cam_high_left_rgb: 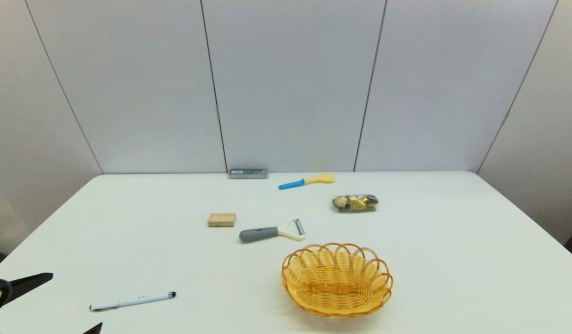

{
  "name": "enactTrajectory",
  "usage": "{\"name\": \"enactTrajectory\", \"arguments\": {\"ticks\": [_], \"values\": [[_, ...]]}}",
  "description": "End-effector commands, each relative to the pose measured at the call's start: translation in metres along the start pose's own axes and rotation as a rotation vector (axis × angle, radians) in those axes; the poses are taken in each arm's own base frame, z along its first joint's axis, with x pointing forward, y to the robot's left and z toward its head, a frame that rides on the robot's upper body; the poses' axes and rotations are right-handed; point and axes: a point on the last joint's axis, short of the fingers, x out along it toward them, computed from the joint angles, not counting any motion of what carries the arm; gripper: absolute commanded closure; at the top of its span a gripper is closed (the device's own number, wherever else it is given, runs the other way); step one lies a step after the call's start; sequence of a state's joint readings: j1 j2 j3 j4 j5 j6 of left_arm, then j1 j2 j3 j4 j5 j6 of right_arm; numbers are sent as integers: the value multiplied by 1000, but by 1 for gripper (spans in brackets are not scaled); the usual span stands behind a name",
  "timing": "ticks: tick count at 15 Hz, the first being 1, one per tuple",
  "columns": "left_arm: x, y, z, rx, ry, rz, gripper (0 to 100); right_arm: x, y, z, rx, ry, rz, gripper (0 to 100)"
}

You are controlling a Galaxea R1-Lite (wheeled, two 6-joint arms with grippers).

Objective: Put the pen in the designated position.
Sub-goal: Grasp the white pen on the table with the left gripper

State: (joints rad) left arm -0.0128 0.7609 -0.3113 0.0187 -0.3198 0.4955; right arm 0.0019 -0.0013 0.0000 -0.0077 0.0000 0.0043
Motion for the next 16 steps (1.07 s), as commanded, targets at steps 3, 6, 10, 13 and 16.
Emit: {"name": "enactTrajectory", "arguments": {"ticks": [3,6,10,13,16], "values": [[40,16,0,119,102,-214,0,0,0,0,0,3,1,0],[50,27,-6,187,122,-242,0,0,0,0,0,1,1,0],[67,43,-15,241,131,-305,0,0,0,0,0,3,0,0],[80,53,-17,276,119,-346,0,0,0,0,-1,3,0,0],[95,61,-18,337,70,-354,0,0,0,0,0,3,0,0]]}}
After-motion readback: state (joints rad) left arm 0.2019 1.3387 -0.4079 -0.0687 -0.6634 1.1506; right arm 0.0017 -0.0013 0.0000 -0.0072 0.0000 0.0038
